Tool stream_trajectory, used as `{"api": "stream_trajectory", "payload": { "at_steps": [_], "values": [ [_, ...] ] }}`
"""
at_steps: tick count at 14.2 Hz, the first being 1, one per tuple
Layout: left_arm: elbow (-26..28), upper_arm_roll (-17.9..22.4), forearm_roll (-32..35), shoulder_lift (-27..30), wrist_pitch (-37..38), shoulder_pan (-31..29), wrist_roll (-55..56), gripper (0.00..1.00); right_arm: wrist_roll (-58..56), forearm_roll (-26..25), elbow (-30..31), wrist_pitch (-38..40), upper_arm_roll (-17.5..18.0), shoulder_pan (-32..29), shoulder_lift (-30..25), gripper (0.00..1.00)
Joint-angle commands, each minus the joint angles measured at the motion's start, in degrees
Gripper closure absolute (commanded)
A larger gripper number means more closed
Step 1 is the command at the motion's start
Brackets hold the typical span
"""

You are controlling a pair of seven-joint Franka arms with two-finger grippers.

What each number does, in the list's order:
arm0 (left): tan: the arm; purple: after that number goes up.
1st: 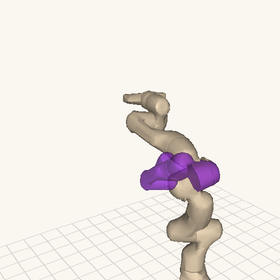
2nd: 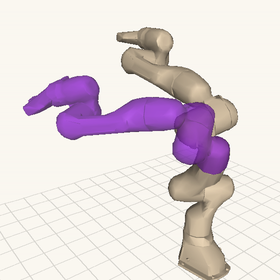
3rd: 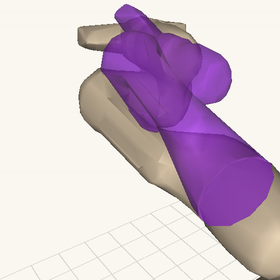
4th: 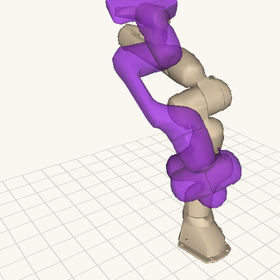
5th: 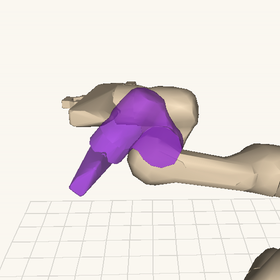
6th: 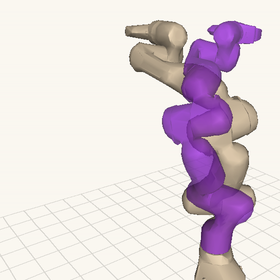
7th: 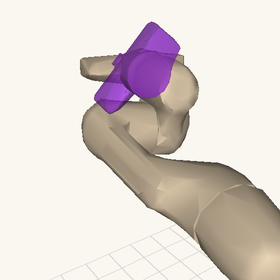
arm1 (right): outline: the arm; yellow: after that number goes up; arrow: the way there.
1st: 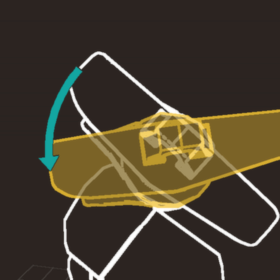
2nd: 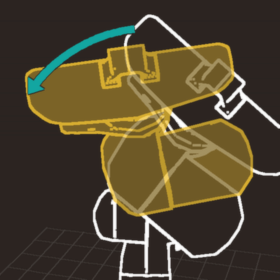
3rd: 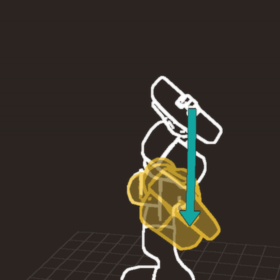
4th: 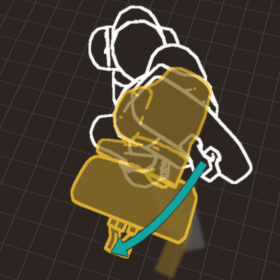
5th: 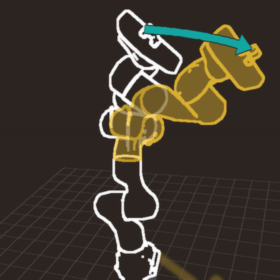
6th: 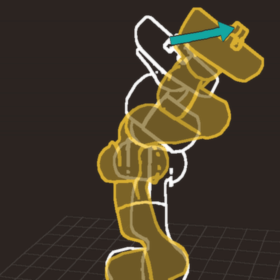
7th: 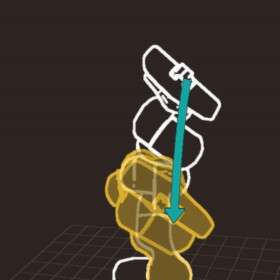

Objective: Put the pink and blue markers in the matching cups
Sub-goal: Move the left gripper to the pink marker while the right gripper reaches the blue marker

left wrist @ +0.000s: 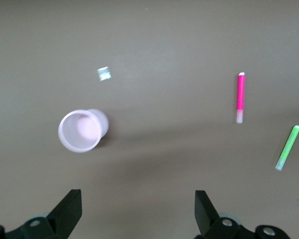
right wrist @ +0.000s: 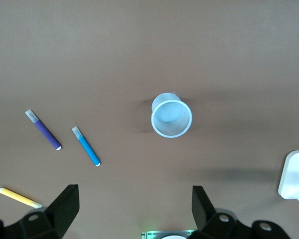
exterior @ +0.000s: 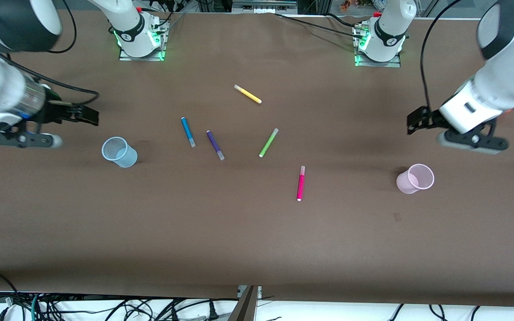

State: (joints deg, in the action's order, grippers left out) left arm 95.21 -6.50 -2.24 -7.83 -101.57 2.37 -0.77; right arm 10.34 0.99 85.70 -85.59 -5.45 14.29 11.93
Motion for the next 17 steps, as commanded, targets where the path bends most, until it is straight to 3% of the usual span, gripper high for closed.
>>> {"api": "stream_trajectory", "payload": {
  "at_steps": [1,4,8,10,14,17],
  "values": [
    [-9.05,-0.45,-1.01,-10.77,-1.08,2.27,0.59,0.0,0.03,1.02,-0.27,-0.54,-0.18,1.53,5.01,0.0],
    [-14.16,-0.45,-0.66,-17.9,-3.28,5.7,3.13,0.0,0.03,1.99,-0.27,-3.52,-0.18,5.65,9.59,0.0],
    [-14.44,-0.45,0.39,-23.44,-10.48,11.05,4.28,0.0,-0.32,2.17,0.25,-6.07,-0.18,9.52,15.04,0.0],
    [-14.44,-0.1,5.03,-26.78,-14.34,15.45,4.46,0.0,-0.41,2.26,0.78,-8.18,-0.18,11.98,17.68,0.0],
    [-13.57,-0.27,8.66,-32.33,-23.66,18.81,7.27,0.0,0.38,2.61,10.25,-21.51,-0.18,16.29,18.48,0.0],
    [-8.3,-0.53,8.31,-32.34,-23.42,19.07,7.27,0.0,0.47,2.7,15.53,-28.12,-0.18,18.14,18.57,0.0]
  ]
}}
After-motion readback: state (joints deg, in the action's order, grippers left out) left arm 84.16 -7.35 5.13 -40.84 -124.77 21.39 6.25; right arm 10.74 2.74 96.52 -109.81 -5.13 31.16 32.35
